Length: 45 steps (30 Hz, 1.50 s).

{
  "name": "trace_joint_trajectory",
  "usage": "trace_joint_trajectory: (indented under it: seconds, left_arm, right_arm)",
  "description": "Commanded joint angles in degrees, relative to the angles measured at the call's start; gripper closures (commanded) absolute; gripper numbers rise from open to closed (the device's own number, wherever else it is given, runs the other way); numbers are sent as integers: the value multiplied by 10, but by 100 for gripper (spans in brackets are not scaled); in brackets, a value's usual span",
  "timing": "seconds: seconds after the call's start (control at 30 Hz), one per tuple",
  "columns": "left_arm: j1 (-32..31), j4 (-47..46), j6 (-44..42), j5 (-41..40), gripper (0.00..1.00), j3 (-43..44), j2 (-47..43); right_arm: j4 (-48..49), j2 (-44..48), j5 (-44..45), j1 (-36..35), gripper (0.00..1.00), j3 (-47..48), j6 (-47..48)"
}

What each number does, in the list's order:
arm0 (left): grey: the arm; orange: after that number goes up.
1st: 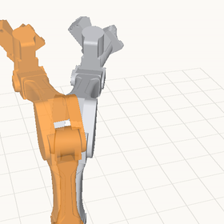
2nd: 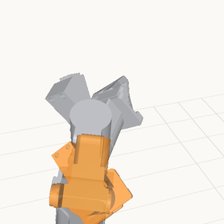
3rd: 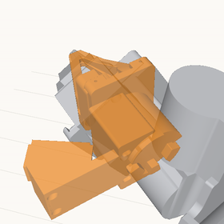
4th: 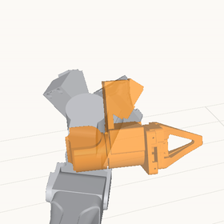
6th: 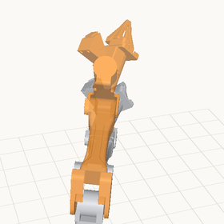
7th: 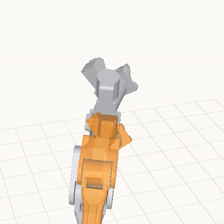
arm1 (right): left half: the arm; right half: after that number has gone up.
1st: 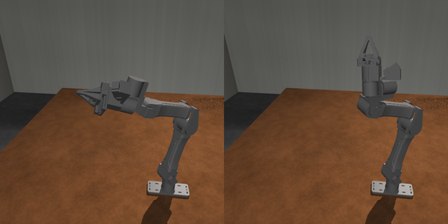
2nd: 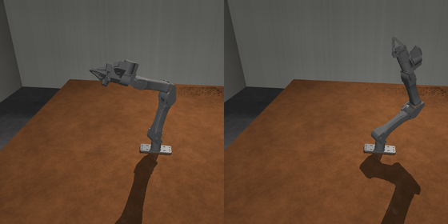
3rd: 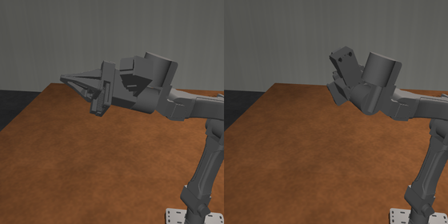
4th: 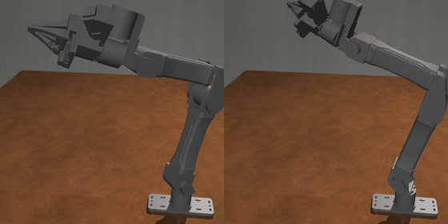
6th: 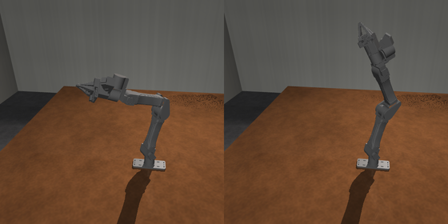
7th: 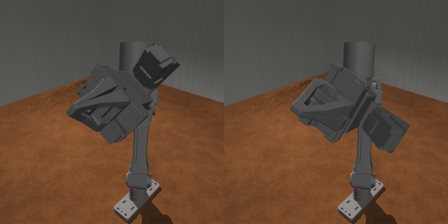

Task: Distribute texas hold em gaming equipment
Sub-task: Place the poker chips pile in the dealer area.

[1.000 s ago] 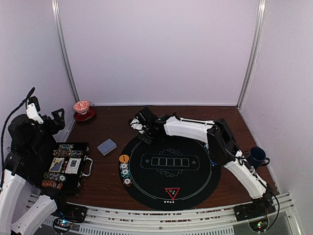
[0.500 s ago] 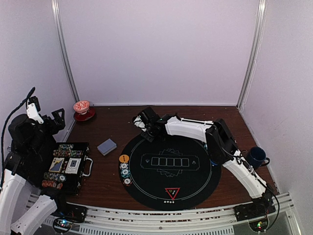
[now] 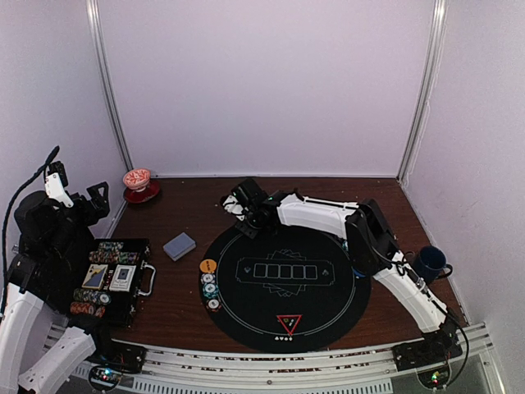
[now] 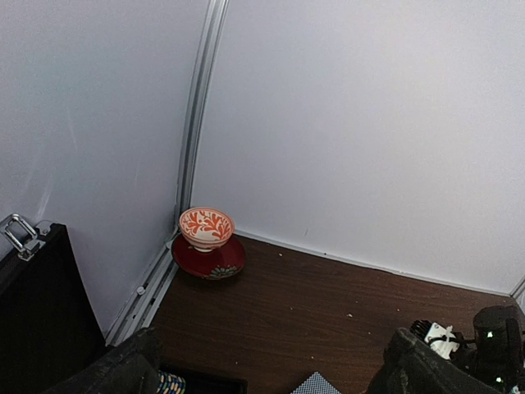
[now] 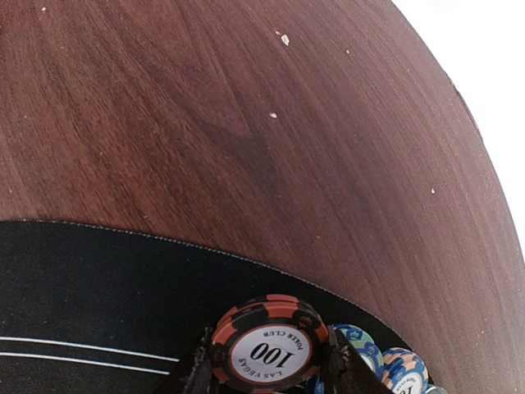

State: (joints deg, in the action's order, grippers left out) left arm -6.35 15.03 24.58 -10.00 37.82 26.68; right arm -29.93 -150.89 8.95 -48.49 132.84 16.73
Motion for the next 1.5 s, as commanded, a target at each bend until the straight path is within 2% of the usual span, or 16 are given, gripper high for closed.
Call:
trace_joint_trajectory:
  seconds: [0.0, 0.47, 0.9, 1.3, 1.47]
  left_arm:
    - [5, -28, 1, 7, 2, -5, 1]
    - [5, -28, 2, 7, 2, -4, 1]
    - [5, -28, 1, 8, 2, -4, 2]
    - [5, -28, 1, 8, 2, -4, 1]
    - [5, -28, 1, 8, 2, -4, 1]
  right_arm:
    - [-13, 2, -12, 1, 69, 17, 3]
    - [-28, -7, -9, 1, 68, 14, 7]
    - [-30, -10, 3, 1, 52, 13, 11]
    - [-30, 5, 13, -5, 44, 13, 19]
    - [1, 5, 50, -13, 37, -1, 1]
